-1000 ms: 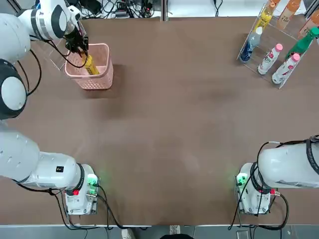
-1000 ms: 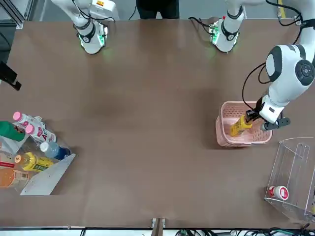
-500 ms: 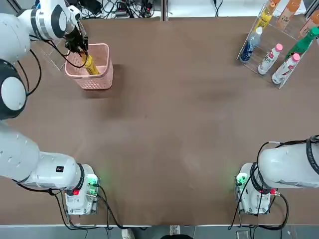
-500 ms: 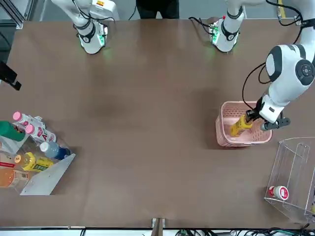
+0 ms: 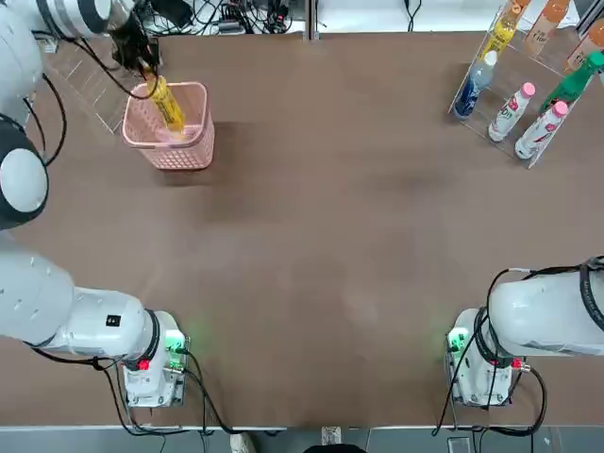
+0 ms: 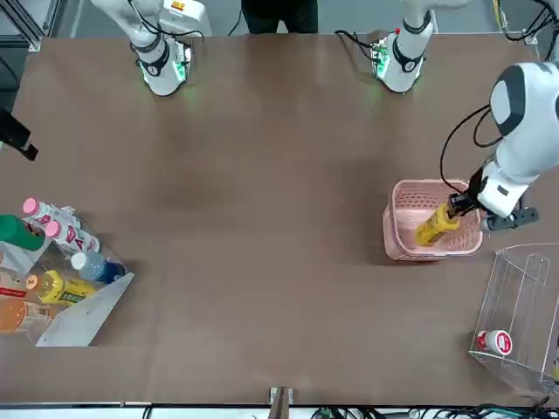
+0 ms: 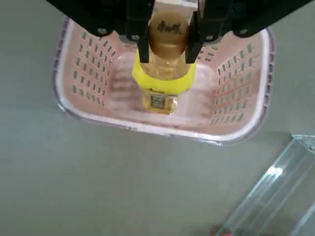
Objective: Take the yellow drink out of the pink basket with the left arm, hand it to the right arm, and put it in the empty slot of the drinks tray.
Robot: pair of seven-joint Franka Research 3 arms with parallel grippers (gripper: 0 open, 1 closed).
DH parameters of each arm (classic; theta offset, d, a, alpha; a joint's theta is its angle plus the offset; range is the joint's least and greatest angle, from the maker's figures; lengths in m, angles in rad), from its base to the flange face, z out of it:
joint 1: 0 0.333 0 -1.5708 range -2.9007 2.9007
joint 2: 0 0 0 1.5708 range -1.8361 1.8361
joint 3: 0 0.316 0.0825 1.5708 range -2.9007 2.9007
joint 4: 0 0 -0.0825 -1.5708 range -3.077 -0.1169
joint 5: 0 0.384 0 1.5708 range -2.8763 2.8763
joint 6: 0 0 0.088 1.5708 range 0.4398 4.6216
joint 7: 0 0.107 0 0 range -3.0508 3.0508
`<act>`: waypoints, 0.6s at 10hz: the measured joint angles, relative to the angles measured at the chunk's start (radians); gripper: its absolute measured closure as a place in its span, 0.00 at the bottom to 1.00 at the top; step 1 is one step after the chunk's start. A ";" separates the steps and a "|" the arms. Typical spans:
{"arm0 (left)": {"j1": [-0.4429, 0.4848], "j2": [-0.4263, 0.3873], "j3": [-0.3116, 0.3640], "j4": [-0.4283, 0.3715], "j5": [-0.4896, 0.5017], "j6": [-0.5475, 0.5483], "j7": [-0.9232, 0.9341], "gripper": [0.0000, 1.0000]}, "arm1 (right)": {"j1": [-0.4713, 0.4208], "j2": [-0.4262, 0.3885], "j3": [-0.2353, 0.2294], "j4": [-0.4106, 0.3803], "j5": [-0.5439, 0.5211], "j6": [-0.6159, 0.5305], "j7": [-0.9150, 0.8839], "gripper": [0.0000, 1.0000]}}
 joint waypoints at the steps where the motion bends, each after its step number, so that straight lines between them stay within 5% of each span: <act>1: -0.002 -0.003 0.000 0.044 0.000 -0.036 0.000 0.66 | 0.000 0.000 0.000 0.000 0.000 0.000 0.000 0.01; 6: -0.023 -0.010 -0.010 0.262 -0.001 -0.260 -0.002 0.66 | 0.000 0.000 0.000 0.000 0.000 0.000 0.000 0.01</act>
